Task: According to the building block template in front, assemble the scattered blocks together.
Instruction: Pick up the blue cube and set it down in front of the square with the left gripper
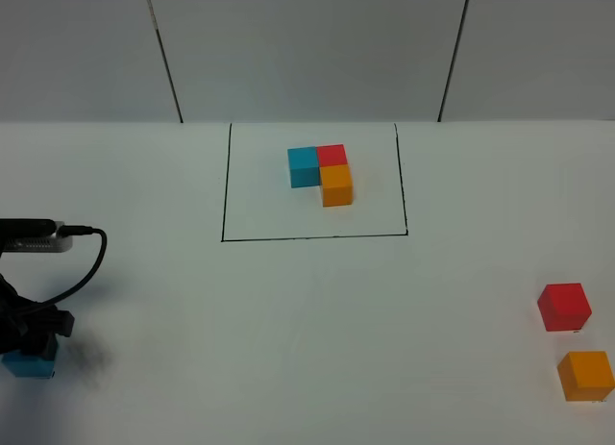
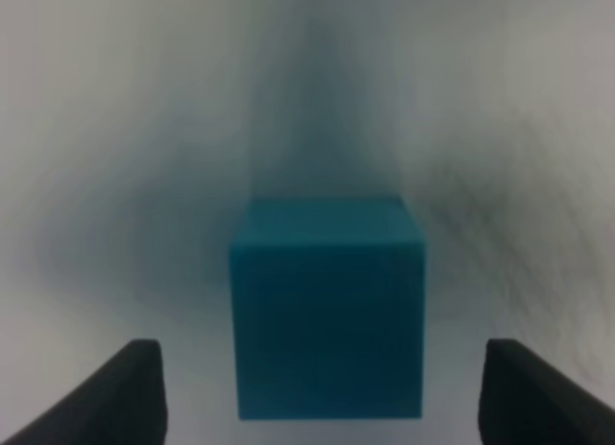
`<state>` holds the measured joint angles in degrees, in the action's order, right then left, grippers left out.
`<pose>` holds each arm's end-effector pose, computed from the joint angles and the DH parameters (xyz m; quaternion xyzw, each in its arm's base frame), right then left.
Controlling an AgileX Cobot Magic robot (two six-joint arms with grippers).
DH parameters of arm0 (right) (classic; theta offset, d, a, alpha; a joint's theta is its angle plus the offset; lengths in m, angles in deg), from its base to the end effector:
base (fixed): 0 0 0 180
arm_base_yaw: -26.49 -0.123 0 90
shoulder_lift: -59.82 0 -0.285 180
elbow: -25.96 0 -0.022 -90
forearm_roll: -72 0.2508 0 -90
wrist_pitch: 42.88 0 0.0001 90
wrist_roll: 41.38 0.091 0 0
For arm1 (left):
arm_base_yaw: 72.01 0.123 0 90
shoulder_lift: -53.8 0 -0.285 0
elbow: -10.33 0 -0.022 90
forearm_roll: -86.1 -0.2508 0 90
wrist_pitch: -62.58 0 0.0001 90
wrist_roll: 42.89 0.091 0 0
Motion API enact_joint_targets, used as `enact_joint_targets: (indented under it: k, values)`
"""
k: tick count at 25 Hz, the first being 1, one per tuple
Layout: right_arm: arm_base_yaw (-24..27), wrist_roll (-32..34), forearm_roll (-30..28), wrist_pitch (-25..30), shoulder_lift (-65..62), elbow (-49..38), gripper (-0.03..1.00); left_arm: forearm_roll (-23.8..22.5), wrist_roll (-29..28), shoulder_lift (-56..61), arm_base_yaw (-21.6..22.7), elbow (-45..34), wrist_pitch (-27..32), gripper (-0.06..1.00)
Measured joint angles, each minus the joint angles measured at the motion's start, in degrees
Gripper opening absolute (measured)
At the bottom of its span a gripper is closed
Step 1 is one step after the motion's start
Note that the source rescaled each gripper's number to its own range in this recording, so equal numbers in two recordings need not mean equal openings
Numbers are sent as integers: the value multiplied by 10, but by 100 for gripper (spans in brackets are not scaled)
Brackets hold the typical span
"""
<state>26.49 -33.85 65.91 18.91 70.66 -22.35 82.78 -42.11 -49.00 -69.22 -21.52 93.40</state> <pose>0.0019 -0.0085 0.2776 0.0583 0.8669 -0.0207 0.4946 0.2794 0.0163 0.1523 0.0054 0.9918 0.0218 0.1258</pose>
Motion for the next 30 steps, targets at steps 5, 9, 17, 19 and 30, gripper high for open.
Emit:
enact_joint_targets:
  k: [5,9,17,19,30]
  values:
    - [0,0,0,0,0,0,65,0,-3,-17,0,1,-8,93]
    - [0,0,0,0,0,0,65,0,-4,-39,0,11,-10,93]
    - [0,0,0,0,0,0,65,0,-4,-53,0,18,-17,93]
    - [0,0,0,0,0,0,65,-1,-8,-53,0,18,-21,89]
    - [0,0,0,0,0,0,65,-4,-8,-54,0,18,-26,69]
